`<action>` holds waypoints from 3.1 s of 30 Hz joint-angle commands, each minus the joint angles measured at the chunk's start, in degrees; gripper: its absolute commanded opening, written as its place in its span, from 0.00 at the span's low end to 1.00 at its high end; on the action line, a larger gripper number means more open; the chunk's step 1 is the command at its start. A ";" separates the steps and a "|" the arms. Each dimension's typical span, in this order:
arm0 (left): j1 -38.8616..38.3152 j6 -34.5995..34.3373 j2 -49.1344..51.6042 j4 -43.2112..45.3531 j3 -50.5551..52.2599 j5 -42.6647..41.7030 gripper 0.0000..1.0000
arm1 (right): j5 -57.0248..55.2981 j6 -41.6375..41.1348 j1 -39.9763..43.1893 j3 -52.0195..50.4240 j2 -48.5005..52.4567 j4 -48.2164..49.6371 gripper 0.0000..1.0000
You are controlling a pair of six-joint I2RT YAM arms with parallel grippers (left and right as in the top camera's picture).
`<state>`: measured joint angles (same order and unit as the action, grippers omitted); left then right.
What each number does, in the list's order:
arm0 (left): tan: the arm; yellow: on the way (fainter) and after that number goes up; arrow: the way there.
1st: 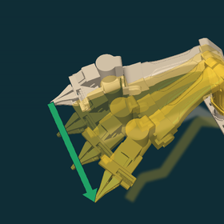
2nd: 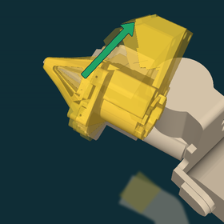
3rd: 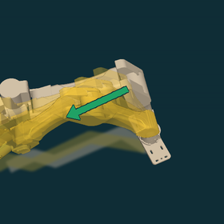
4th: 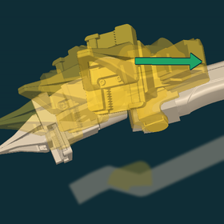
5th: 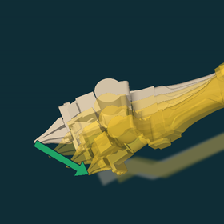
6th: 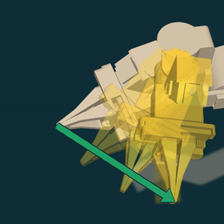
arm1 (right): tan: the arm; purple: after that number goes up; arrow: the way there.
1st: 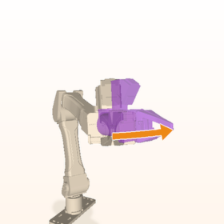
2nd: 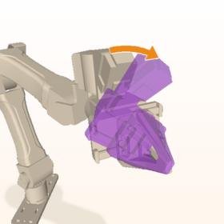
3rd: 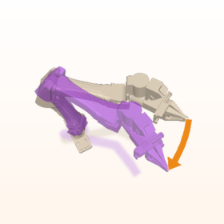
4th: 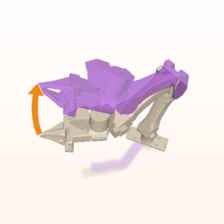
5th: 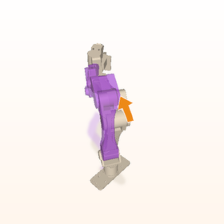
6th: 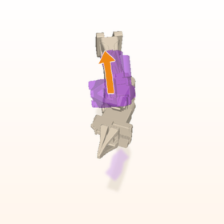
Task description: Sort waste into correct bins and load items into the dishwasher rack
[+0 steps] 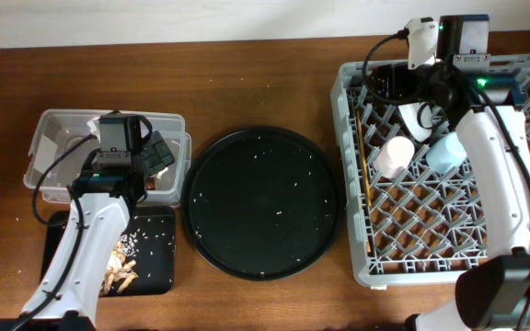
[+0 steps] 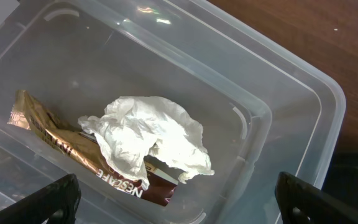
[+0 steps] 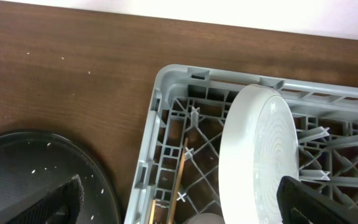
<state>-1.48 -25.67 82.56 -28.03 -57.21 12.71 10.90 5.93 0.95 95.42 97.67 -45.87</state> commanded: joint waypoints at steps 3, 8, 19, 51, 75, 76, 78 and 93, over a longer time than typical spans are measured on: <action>0.15 0.94 -0.13 -0.07 -0.17 0.61 0.99 | 1.36 -0.66 -0.20 0.28 -0.50 0.00 0.98; 0.15 0.94 -0.13 -0.07 -0.17 0.61 0.99 | 1.36 -0.66 -0.20 0.28 -0.50 0.00 0.98; 0.15 0.94 -0.13 -0.07 -0.17 0.61 0.99 | 0.92 -0.66 -0.68 -0.07 -23.85 -1.95 0.98; 0.15 0.94 -0.13 -0.07 -0.17 0.61 0.99 | 0.94 -0.66 -0.57 -22.43 -70.27 -6.69 0.98; 0.15 0.94 -0.13 -0.07 -0.17 0.61 0.99 | 0.94 -0.66 -0.57 -91.67 -97.46 47.04 0.99; 0.15 0.94 -0.13 -0.07 -0.17 0.61 0.99 | 0.94 -0.66 -0.55 -93.09 -97.46 47.04 0.98; 0.15 0.94 -0.13 -0.07 -0.17 0.61 0.99 | 0.92 -0.66 -0.50 -95.10 -97.46 46.56 0.98; 0.15 0.94 -0.13 -0.07 -0.17 0.61 0.99 | 0.92 -0.66 -0.48 -95.10 -97.46 42.45 0.98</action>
<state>-1.48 -25.67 82.76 -28.01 -57.23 12.71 11.73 5.93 0.69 0.71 0.84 -3.16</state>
